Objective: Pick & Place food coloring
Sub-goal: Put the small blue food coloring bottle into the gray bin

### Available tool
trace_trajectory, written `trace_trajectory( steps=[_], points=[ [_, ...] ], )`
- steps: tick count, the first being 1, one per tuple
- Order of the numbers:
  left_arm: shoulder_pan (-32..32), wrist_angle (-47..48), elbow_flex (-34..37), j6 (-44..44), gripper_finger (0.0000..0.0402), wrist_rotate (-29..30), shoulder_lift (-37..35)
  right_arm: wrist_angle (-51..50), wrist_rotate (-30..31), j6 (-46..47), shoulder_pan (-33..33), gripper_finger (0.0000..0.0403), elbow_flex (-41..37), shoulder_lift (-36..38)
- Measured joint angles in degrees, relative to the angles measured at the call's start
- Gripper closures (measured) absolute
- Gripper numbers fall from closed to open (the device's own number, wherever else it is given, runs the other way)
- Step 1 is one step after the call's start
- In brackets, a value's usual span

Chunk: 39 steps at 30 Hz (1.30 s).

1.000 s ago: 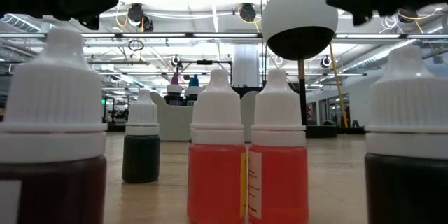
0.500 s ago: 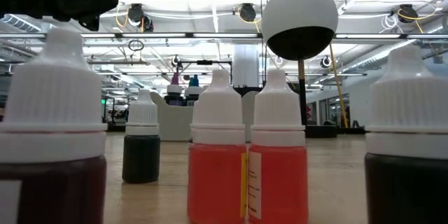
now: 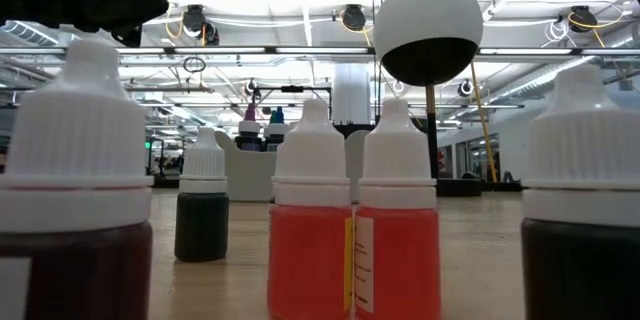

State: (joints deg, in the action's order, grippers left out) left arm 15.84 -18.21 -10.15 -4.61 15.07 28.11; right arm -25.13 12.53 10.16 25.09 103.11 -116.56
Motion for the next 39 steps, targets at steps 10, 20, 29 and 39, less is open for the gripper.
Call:
trace_trajectory(
  steps=[10, 20, 29, 39],
  points=[
    [0.0, 0.21, 0.0, 1.71, 0.0355, 0.0, -0.01, -9.32, -3.54, -0.3, 0.62, 0.0403, 7.91, -9.34],
    [0.0, 2.22, -0.02, 2.8, 0.0355, 0.02, 0.01, -2.87, -5.26, -3.55, 2.74, 0.0326, 7.93, -9.63],
    [0.0, 3.44, -0.02, 3.34, 0.0355, 0.04, -0.01, -7.93, -2.32, 5.33, 0.96, 0.0255, 7.95, -9.69],
    [0.0, 4.33, -0.02, 3.68, 0.0355, 0.04, -0.01, -6.01, -0.87, 6.69, 2.55, 0.0259, 7.95, -9.92]
  ],
)
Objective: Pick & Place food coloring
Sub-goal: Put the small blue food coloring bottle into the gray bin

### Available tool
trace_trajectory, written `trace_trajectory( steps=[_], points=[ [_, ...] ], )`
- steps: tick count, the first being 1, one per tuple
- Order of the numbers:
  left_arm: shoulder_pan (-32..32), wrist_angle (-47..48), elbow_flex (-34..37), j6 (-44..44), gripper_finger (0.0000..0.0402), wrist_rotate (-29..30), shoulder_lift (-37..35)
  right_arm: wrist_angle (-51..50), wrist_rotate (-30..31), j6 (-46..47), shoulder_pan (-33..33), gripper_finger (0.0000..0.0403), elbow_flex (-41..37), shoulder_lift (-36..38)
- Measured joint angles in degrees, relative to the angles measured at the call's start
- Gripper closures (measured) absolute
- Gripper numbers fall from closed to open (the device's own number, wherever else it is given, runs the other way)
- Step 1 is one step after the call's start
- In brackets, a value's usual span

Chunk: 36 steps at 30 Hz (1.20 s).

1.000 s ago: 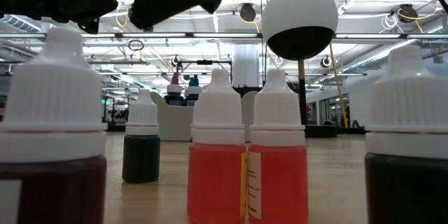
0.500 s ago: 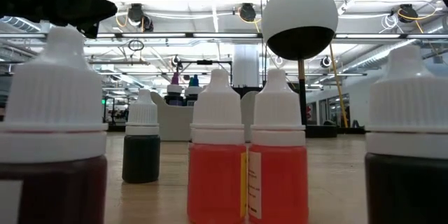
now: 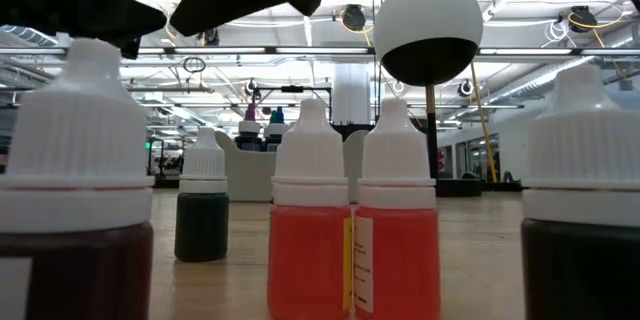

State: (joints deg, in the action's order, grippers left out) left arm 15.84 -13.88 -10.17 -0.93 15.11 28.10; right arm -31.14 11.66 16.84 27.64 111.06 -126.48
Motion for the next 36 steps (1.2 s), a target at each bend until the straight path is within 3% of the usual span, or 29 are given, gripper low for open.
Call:
trace_trajectory(
  steps=[11, 36],
  points=[
    [0.01, 0.92, 0.0, -0.07, 0.0355, 0.0, 0.0, 9.05, 0.11, -0.94, 0.21, 0.0259, -6.04, -0.03],
    [0.02, 0.8, 0.01, -0.28, 0.0355, 1.51, 0.01, 9.69, -4.37, 4.45, -0.99, 0.0259, -10.64, -0.3]
  ],
)
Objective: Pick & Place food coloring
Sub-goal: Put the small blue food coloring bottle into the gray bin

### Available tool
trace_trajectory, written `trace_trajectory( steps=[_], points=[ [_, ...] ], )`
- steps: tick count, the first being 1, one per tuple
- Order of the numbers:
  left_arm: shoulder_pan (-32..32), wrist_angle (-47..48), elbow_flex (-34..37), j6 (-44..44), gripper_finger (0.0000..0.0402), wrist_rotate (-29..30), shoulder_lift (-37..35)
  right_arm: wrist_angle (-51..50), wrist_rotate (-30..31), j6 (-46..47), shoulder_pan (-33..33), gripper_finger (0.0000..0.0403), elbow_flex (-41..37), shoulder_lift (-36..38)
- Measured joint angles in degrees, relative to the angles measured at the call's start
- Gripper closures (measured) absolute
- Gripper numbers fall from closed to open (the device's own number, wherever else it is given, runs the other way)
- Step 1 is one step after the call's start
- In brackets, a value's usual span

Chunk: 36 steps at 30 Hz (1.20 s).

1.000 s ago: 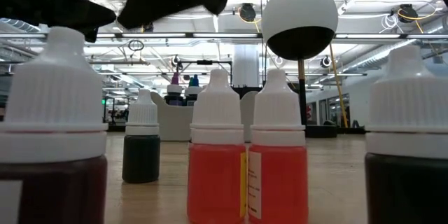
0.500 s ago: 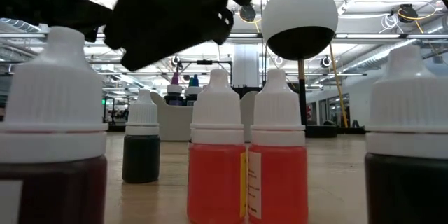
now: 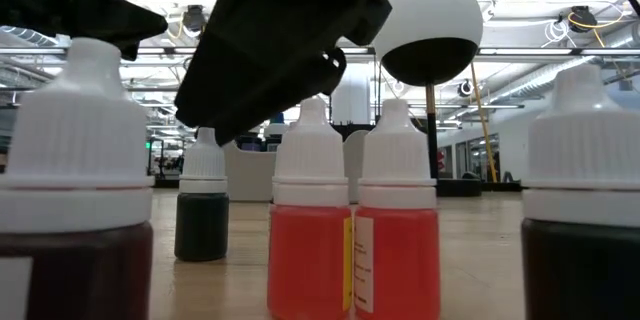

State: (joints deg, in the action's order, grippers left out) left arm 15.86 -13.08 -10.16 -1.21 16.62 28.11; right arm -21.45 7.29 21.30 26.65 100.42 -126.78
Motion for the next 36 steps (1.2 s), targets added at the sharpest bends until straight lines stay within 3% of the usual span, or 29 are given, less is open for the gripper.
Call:
trace_trajectory(
  steps=[26, 36],
  points=[
    [-0.02, 0.63, 0.01, -0.07, 0.0355, 0.07, 0.01, 0.46, -3.12, -0.59, -0.69, 0.0261, 0.02, -1.85],
    [-0.02, 0.87, 0.01, -1.25, 0.0355, 0.11, -0.01, 0.43, -3.12, -2.12, -0.98, 0.0321, 0.02, -2.06]
  ],
)
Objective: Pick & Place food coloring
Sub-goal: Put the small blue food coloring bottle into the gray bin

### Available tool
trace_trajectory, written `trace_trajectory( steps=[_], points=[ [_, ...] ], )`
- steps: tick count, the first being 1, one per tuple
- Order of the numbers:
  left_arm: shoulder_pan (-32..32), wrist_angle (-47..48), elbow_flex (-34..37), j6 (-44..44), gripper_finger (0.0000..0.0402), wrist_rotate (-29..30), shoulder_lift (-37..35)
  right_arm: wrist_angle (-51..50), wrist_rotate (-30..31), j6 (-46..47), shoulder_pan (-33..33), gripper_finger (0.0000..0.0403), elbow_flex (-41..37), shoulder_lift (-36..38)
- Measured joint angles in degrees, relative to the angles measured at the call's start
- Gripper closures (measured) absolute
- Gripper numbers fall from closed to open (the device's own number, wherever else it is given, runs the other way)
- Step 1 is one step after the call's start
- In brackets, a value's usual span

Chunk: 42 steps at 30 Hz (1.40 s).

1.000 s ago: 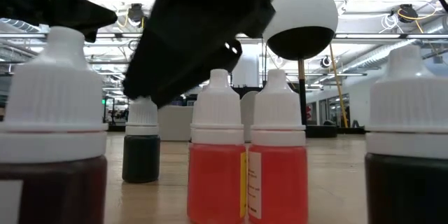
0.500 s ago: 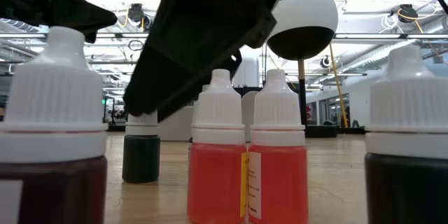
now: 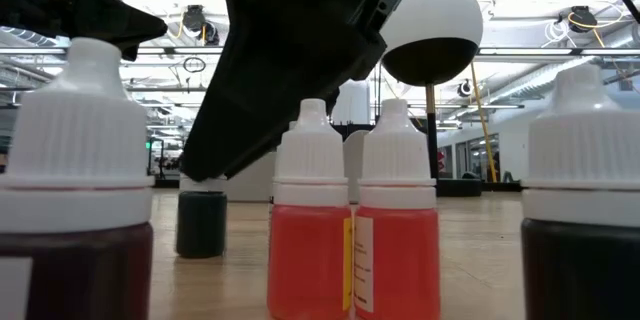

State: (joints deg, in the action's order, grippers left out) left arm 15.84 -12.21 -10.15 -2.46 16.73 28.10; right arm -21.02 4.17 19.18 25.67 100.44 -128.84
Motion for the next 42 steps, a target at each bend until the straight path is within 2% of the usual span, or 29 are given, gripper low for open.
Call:
trace_trajectory(
  steps=[7, 19, 31, 38, 42],
  points=[
    [0.0, 0.0, 0.0, 0.0, 0.0355, 0.0, 0.0, 0.22, -0.01, -0.38, -0.24, 0.0358, 0.0, 0.02],
    [0.0, 0.0, 0.0, -0.08, 0.0355, 0.0, 0.01, 0.06, 0.45, -4.12, -1.88, 0.0353, 0.22, 3.49],
    [0.0, 0.41, 0.04, -1.73, 0.0355, 2.2, 0.02, -12.48, 10.4, -7.86, -1.52, 0.0354, 0.28, 17.45],
    [0.0, 0.69, 0.04, -0.44, 0.0355, 2.88, 0.0, -25.29, 15.16, -4.05, -0.53, 0.0354, 0.24, 26.45],
    [0.0, 1.0, 0.04, 0.08, 0.0355, 2.86, -0.01, -27.44, 18.49, -1.46, 0.19, 0.0354, -3.11, 32.1]
  ],
)
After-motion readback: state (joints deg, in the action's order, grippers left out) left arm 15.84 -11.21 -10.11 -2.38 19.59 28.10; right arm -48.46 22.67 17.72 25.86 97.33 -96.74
